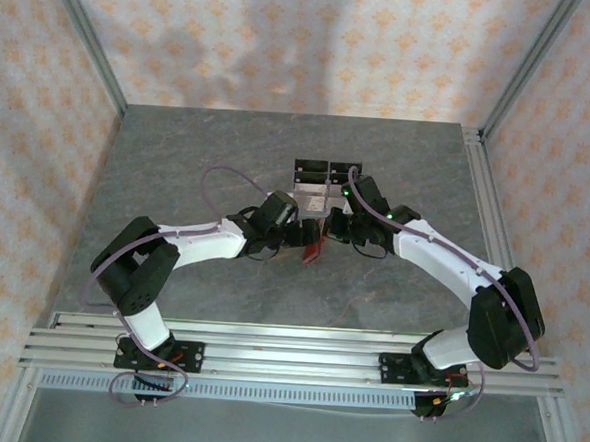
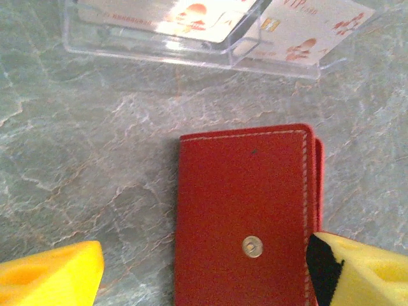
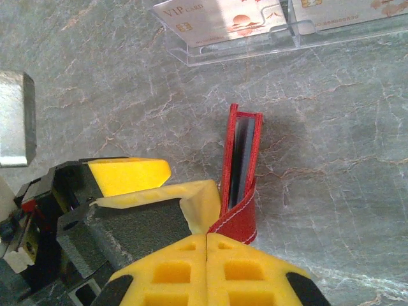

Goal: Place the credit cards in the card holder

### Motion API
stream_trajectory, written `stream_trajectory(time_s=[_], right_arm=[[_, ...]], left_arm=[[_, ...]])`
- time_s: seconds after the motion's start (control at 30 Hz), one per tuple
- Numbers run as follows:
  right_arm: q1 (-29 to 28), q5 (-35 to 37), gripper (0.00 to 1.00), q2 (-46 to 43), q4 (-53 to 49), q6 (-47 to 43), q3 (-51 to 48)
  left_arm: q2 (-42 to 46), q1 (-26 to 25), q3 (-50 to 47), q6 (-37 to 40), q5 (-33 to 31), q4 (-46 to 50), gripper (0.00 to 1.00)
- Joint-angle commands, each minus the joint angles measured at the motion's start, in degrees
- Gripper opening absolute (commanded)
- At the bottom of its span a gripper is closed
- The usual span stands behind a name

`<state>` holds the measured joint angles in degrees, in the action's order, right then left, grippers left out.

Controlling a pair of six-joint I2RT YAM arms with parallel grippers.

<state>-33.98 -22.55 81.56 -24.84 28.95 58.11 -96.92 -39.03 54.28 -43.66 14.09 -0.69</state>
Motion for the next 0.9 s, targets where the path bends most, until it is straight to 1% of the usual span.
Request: stream_trajectory(time_s=[0.0,0.27,0.43,0.67,0.87], right_arm=[[-0.3,-0.2,0.00,-1.7,0.1,0.6,1.7],[-0.3,-0.4,0.00,-1.9,0.4,0.7,1.5],[-0.3,0.2,0.00,-2.3,0.0,0.5,1.1],[0.5,1.8,0.00,-4.2,-0.2,0.1,-2.1],[1.9,3.1,0.00,-4.9,1.1,0.1,-6.9]], left_arm=[[0.3,-0.3,0.9,-1.0,-1.6,-3.2,0.85],[-0.9,-0.3,2.5,-1.2,-2.0,-1.8,0.85],[-2.0,-0.3,2.2,-1.9,-3.5,-0.2,0.84],[0.1,0.1,-1.3,-2.1,-7.4,2.5,0.78],[2.8,0.5,-5.5,-2.3,-8.7,2.4,0.75]])
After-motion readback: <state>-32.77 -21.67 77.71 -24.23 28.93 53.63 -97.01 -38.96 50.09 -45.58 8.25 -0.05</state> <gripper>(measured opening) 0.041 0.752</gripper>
